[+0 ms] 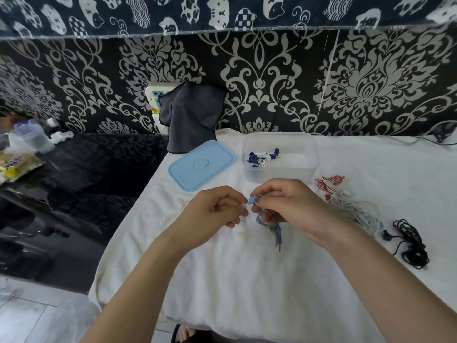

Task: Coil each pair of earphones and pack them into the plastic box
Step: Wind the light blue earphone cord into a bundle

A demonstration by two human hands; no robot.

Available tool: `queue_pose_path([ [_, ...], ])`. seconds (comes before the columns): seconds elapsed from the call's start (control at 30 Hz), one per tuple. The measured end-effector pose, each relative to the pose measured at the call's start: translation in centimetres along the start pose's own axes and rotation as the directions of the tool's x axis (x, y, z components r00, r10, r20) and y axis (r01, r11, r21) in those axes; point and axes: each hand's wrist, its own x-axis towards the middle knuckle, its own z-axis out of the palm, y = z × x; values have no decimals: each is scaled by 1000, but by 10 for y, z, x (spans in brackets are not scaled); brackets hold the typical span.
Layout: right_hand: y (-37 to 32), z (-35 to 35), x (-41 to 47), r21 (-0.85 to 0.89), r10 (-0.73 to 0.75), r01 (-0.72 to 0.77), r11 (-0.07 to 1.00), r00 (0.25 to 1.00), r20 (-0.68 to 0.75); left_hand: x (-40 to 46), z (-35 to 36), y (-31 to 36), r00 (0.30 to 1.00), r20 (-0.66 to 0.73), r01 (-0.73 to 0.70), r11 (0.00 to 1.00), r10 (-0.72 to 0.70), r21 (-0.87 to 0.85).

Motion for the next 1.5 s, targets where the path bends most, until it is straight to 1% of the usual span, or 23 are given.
queue_pose_path([
  [0.13, -1, 2, 0, 14, -15, 15, 1000, 1000, -15, -1, 0, 2, 1000, -13, -26, 1000, 25, -18],
  [0.37, -2, 3, -1, 59, -36, 36, 998, 999, 0, -1, 1, 5, 995, -43, -89, 996, 88, -30],
  [0.57, -1, 3, 0, 142, -44, 45, 989, 999, -8, -1, 2, 8, 991, -56, -128, 990, 125, -64],
  [0.93, -3, 4, 2, 273, -2, -2, 962, 1000, 16, -2, 3, 14, 988, -75, -142, 986, 136, -84],
  [1.27, -3, 6, 0, 323, 18, -27, 946, 999, 31, -4, 4, 15, 988, -75, -138, 986, 131, -97],
  [1.5, -4, 5, -1, 296, 25, -40, 954, 998, 53, -4, 4, 15, 988, -76, -142, 986, 135, -92],
])
